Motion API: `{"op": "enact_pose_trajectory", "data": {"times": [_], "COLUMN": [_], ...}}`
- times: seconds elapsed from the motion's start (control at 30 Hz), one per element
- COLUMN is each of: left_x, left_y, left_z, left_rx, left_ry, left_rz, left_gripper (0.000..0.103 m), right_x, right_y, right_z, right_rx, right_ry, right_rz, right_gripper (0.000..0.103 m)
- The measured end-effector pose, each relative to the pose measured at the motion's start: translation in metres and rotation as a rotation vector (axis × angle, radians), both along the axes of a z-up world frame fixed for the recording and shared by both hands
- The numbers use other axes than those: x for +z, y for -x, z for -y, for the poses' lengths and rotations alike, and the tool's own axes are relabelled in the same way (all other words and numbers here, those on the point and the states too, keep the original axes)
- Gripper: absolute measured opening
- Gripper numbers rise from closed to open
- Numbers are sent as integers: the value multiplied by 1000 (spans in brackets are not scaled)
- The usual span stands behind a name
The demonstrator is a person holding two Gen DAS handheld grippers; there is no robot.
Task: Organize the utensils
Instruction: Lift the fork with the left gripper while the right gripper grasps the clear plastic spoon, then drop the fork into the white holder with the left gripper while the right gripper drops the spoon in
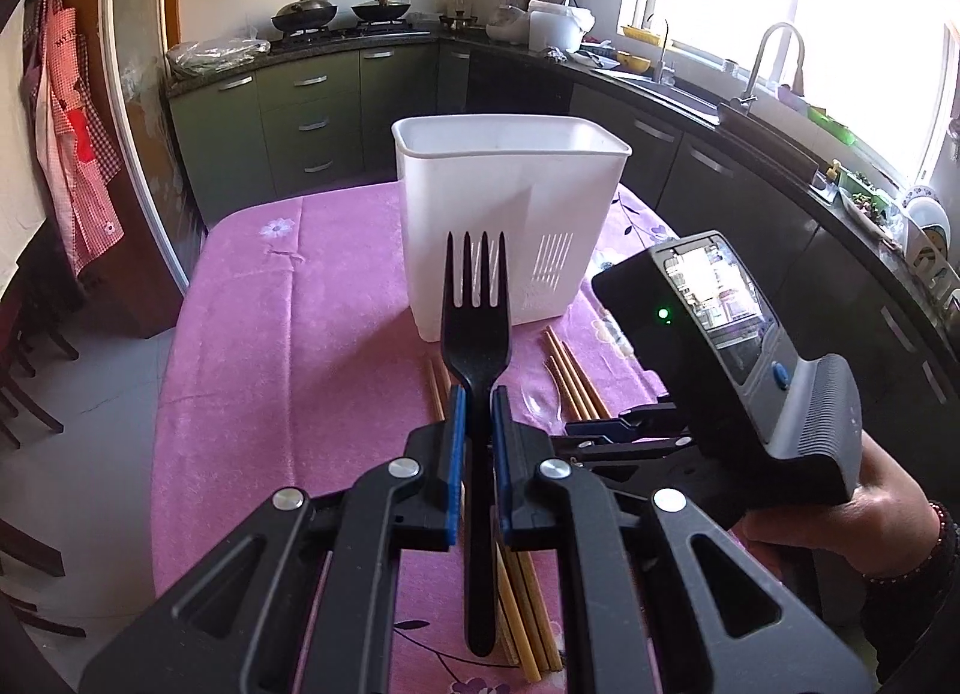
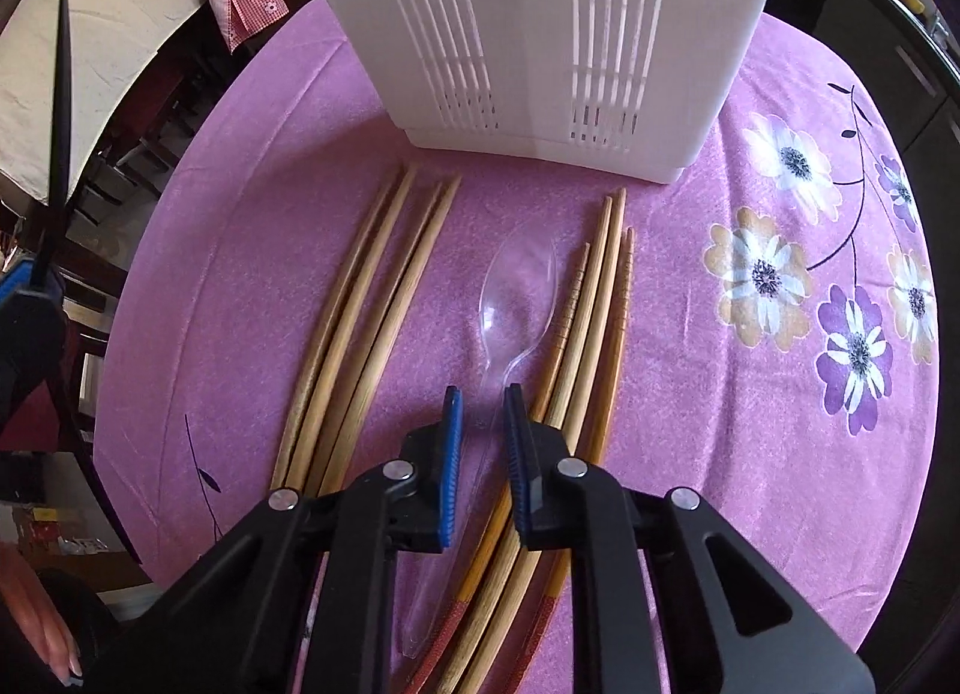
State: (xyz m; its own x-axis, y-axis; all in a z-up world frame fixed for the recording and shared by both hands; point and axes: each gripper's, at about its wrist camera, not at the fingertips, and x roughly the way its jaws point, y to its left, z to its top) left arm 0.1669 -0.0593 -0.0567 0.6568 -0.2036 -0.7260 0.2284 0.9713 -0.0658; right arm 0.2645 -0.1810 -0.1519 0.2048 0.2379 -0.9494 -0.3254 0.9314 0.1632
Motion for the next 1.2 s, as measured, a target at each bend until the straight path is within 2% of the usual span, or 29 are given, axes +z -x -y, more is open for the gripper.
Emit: {"op": "enact_pose_trajectory", "data": {"times": [0.13,0.27,0.43,0.57,0.67,0.73,0.9,1.07,1.13,1.2], "left_x": [12,46,102,120,115,106,73,45,38,35], "left_y": [-2,-9,-43,-78,-109,-125,-152,-158,-157,-152], "left_z": [-2,-4,-4,7,17,24,33,31,29,27], "left_rx": [-5,-17,-10,28,50,57,75,87,78,75], "left_ry": [7,53,146,158,155,134,110,85,63,48], "left_rz": [29,98,261,388,452,462,420,389,380,381], "left_gripper": [9,9,9,9,9,9,9,10,17,42], "right_x": [-6,3,30,48,65,74,117,161,180,196], "right_y": [-3,10,30,48,54,57,61,58,50,38], "right_z": [1,17,43,61,77,79,100,110,109,104], "right_rx": [-17,-38,-57,-56,-63,-68,-77,-83,-89,-96], "right_ry": [-29,-113,-262,-339,-383,-407,-453,-461,-454,-453], "right_rz": [3,59,150,209,243,271,368,493,547,590], "right_gripper": [12,10,10,10,10,10,10,10,10,10]}}
